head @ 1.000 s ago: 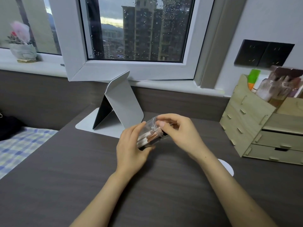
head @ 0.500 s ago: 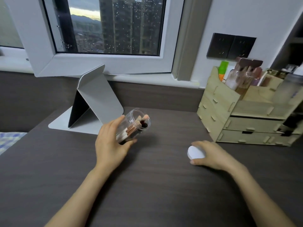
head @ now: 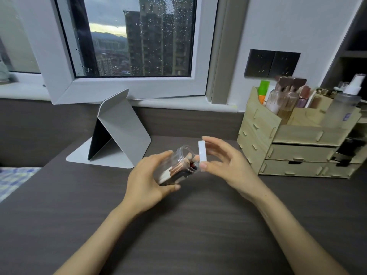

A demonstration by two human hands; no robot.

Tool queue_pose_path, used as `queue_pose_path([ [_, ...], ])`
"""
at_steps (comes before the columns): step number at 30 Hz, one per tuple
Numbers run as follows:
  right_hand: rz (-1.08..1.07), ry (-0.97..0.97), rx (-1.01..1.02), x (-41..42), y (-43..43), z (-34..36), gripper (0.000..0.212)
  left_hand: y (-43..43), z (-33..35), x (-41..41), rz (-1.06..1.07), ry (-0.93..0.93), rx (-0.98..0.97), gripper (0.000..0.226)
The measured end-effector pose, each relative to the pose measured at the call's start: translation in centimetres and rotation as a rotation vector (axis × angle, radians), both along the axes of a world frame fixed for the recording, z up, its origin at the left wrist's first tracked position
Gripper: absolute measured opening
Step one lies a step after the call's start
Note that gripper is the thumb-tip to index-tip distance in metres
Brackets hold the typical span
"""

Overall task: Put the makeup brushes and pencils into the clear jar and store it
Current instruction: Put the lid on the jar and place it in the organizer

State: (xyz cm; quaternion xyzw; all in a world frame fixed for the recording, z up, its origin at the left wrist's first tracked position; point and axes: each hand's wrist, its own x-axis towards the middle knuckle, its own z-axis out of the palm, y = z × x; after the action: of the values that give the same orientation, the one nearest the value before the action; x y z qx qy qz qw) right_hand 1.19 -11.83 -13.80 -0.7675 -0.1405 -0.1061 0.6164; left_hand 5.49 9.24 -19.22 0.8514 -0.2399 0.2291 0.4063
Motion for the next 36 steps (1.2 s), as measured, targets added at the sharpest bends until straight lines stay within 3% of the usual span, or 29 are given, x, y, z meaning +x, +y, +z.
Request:
queue_pose_path([
  [4, 0.071, -0.029, -0.288, -0.4, 0.1, 1.0, 0.059, 0.3, 0.7, -1.0, -0.052, 0.051, 0.074, 0.083],
  [15, 0.239, -0.008, -0.562, -1.2, -0.5, 3.8, 0.057, 1.4, 2.2, -1.2, -0.281, 0.361, 0.082, 0.081],
  [19, 0.061, -0.012, -0.683, -0.9, 0.5, 3.9, 0.039, 1.2, 2.4, -1.7, -0.238, 0.334, 0.125, 0.080],
  [23, -0.054, 0.004, -0.918, -0.9, 0.8, 3.8, 0.066, 0.9, 2.6, -2.1, -0.178, 0.296, 0.174, 0.082],
  [27, 0.108, 0.031, -0.820, -1.1, 0.1, 4.0, 0.061, 0.9, 2.7, -2.0, -0.167, 0.287, 0.177, 0.080],
  [29, 0.020, -0.030, -0.904, -1.0, 0.6, 3.6, 0.057, 0.8, 2.7, -1.9, -0.171, 0.275, 0.197, 0.082],
  [32, -0.044, -0.023, -1.092, -1.1, 0.9, 3.7, 0.071, 0.7, 2.5, -1.8, -0.164, 0.259, 0.228, 0.084],
  [36, 0.005, -0.016, -0.938, -1.0, 0.7, 3.5, 0.062, 0.9, 2.2, -1.6, -0.145, 0.249, 0.233, 0.084],
])
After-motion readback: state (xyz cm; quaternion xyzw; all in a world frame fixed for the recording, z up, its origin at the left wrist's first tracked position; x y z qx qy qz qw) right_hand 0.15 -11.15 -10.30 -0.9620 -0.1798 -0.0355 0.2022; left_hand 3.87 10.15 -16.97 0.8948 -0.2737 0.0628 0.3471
